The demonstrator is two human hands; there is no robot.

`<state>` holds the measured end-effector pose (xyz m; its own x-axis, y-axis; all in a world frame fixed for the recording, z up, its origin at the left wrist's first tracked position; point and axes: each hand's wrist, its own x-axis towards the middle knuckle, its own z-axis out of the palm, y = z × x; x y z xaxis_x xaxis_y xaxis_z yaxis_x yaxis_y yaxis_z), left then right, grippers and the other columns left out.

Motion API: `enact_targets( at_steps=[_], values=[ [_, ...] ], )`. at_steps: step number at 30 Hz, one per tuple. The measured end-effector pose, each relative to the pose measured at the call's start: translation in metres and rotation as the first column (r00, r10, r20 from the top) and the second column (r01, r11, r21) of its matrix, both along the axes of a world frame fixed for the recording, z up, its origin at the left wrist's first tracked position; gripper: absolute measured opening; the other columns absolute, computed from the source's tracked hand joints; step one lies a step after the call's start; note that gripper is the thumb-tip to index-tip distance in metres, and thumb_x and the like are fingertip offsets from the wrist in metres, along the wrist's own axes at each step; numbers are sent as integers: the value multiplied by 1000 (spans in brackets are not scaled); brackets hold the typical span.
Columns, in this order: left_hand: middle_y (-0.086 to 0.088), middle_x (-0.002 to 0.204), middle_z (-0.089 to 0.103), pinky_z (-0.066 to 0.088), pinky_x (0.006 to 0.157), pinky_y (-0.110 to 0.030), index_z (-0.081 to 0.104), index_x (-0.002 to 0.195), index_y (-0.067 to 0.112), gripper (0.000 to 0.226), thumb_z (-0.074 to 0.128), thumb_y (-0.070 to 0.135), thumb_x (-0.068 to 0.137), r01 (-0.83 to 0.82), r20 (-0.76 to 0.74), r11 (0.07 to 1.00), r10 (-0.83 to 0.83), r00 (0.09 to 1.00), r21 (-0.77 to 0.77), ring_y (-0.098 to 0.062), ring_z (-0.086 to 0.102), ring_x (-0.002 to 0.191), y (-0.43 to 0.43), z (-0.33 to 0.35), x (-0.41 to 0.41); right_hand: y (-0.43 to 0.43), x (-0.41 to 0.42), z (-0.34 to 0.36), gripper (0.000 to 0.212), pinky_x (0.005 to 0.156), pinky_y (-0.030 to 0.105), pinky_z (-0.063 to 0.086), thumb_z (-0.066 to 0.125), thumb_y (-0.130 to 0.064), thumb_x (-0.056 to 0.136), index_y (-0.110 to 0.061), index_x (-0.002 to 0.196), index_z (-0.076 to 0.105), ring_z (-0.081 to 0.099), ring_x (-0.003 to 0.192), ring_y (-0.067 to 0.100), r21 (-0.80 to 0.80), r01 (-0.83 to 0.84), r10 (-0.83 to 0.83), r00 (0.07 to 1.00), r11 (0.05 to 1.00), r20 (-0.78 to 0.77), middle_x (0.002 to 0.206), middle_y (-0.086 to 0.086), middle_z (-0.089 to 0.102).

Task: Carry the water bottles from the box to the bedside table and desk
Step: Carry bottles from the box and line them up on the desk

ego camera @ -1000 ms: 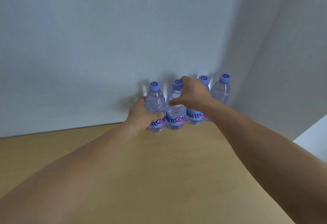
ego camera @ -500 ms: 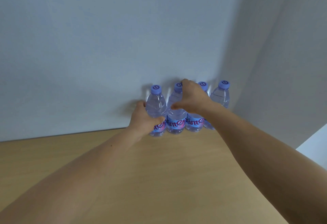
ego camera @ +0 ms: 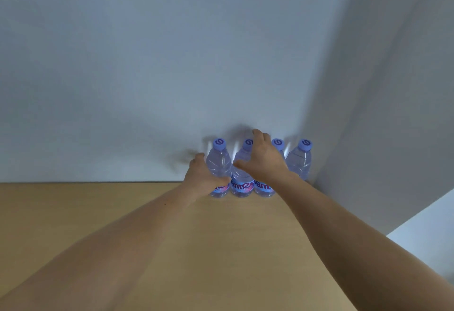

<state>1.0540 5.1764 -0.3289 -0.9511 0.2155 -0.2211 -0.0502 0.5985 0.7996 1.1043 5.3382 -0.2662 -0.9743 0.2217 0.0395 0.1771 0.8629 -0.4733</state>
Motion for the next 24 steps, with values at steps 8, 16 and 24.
enact_targets(
  at_steps=[8, 16, 24],
  values=[
    [-2, 166, 17, 22, 122, -40, 17, 158, 13, 88, 66, 42, 92, -32, -135, 960, -7, 991, -279, -18, 3, 155, -71, 67, 59, -59, 27, 46, 72, 106, 35, 35, 61, -41, 92, -10, 150, 31, 33, 139, 24, 159, -251, 258, 966, 955, -25, 152, 6, 35],
    [0, 169, 3, 9, 124, -50, 9, 160, 19, 84, 48, 57, 96, -191, -147, 870, 138, 979, -455, -20, -9, 155, -235, 86, 131, -207, 62, 55, 80, 116, 38, 27, 58, -51, 92, -14, 154, 23, 18, 149, 22, 227, -514, 496, 858, 827, 137, 160, 5, 24],
    [0, 169, 2, 10, 123, -53, 10, 160, 18, 87, 48, 60, 94, -421, -162, 745, 398, 903, -518, -21, -9, 156, -449, 88, 236, -435, 118, 50, 81, 117, 42, 27, 56, -55, 91, -20, 155, 20, 18, 149, 24, 291, -734, 713, 673, 613, 196, 161, 5, 21]
  ],
)
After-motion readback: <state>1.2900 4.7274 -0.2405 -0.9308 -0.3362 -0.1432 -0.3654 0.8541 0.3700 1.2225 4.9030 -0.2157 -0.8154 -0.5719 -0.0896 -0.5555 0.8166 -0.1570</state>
